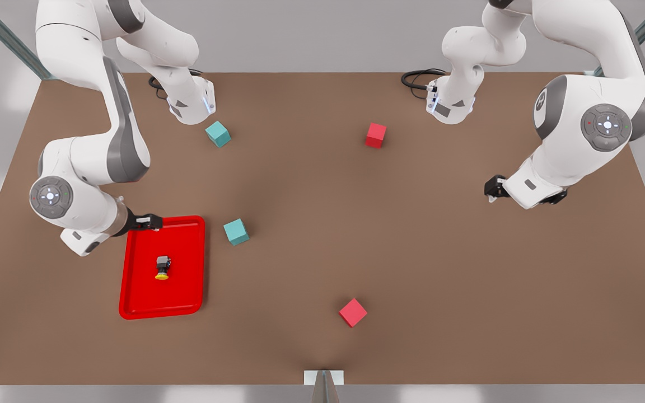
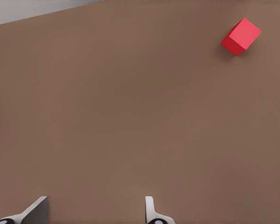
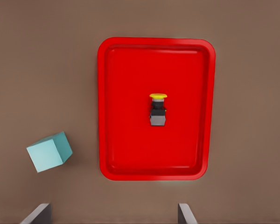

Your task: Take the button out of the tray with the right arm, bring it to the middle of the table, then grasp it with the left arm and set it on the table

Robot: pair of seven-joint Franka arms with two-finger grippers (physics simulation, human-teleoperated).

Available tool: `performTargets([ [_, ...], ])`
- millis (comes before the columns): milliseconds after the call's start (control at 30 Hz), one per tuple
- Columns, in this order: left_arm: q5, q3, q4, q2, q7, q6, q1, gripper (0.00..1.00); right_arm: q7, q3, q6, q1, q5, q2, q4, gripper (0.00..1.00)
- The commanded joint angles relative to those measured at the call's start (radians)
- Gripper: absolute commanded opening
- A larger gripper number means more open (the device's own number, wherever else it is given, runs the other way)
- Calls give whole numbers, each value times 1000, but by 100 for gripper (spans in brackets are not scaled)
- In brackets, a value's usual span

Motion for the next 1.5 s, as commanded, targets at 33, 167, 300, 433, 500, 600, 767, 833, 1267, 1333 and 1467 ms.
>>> performTargets([
  [33,1,0,0,0,-16,7,1,100,19,2,-33,-6,6,3,2,100],
  [167,1,0,0,0,-17,7,-1,100,-32,-1,-46,-18,82,16,8,100],
  [300,1,0,0,1,-17,9,-1,100,-15,-1,-1,-15,90,79,-2,100],
  [433,1,0,0,4,-16,9,1,100,-10,-3,202,-12,56,175,-108,100],
  [500,1,0,0,6,-14,9,1,100,-12,-3,404,-61,56,175,-262,100],
  [600,1,0,2,6,-14,9,1,100,-15,-3,474,-98,53,200,-320,100],
  [767,1,0,0,6,-14,9,1,100,13,-13,465,-109,56,263,-240,100],
  [833,1,0,0,7,-14,9,1,100,-58,-16,407,-99,55,309,-159,100],
  [1267,1,-2,0,27,-14,16,1,100,-187,-150,734,17,115,332,-237,100],
  [1333,1,-2,0,27,-14,16,1,100,-194,-151,734,19,115,330,-243,100],
  [1467,1,-2,0,29,-13,21,1,100,-216,-164,734,23,104,329,-245,100],
])
